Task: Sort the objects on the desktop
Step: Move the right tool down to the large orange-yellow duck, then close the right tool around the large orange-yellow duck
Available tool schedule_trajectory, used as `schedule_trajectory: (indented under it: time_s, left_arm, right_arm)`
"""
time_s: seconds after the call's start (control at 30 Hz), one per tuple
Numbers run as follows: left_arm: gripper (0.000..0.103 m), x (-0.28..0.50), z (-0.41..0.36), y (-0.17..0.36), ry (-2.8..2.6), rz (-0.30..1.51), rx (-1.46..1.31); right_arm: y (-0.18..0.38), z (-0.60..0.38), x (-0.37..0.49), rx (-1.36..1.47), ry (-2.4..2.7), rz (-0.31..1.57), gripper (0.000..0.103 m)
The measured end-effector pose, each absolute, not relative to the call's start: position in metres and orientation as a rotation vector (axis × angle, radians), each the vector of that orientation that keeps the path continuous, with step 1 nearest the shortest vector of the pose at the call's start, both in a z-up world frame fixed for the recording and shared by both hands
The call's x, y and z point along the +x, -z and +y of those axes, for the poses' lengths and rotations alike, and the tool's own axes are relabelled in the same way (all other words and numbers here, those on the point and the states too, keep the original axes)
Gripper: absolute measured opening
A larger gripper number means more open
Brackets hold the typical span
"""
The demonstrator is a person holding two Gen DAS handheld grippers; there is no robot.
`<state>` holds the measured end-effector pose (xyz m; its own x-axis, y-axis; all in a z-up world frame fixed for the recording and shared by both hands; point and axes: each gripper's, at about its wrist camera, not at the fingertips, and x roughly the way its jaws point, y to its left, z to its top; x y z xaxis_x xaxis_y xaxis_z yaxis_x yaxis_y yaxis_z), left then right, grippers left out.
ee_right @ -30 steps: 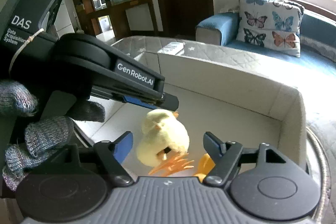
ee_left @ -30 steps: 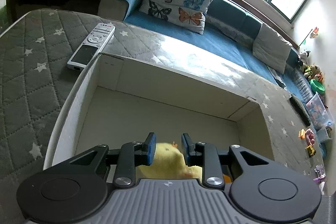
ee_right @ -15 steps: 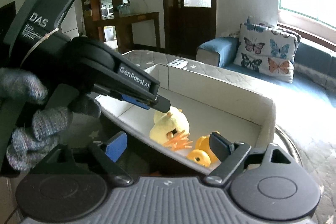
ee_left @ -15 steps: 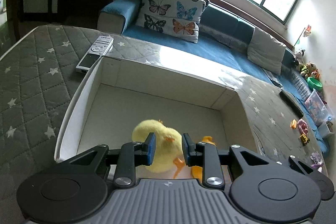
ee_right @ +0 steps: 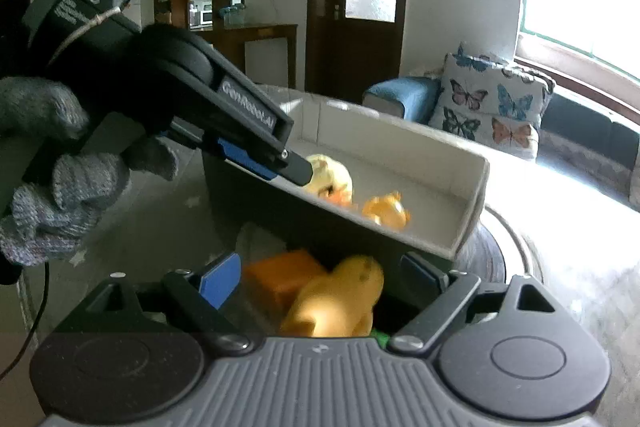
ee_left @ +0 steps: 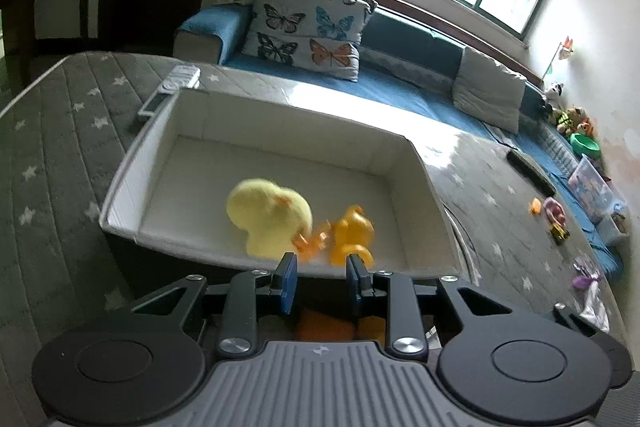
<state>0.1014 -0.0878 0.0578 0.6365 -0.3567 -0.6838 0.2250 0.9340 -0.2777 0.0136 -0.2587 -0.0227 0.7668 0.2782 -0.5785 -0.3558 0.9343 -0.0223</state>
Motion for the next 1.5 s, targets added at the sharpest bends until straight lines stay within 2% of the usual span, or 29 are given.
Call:
schedule_trajectory:
  time_s: [0.3, 0.6, 0.9, 1.07, 1.5]
  left_arm:
    - [0.029, 0.08, -0.103, -0.043, 0.372, 0.858, -0.187]
    - [0.03, 0.086, -0.121, -0.038, 0.411, 0.889, -0.191]
    - [0.03, 0.093, -0.121, -0.032, 0.418, 0.911, -0.211]
    - [0.03, 0.094, -0.121, -0.029, 0.426, 0.922, -0.221]
    - [0.033, 0.074, -0.115, -0.024, 0.447, 0.944, -0.235]
  right_arm:
    - [0.042, -0.267, -0.008, -0.097, -0.328, 0.648, 0.089]
    - [0.047, -0.27, 0.009, -0.08, -0.303, 0.657, 0.089]
    - [0.061, -0.272, 0.042, -0.032, -0.324, 0.73, 0.079]
    - [0.068, -0.272, 0.044, -0.029, -0.328, 0.749, 0.064]
    - [0.066, -0.263, 0.012, -0.037, -0.395, 0.743, 0.063]
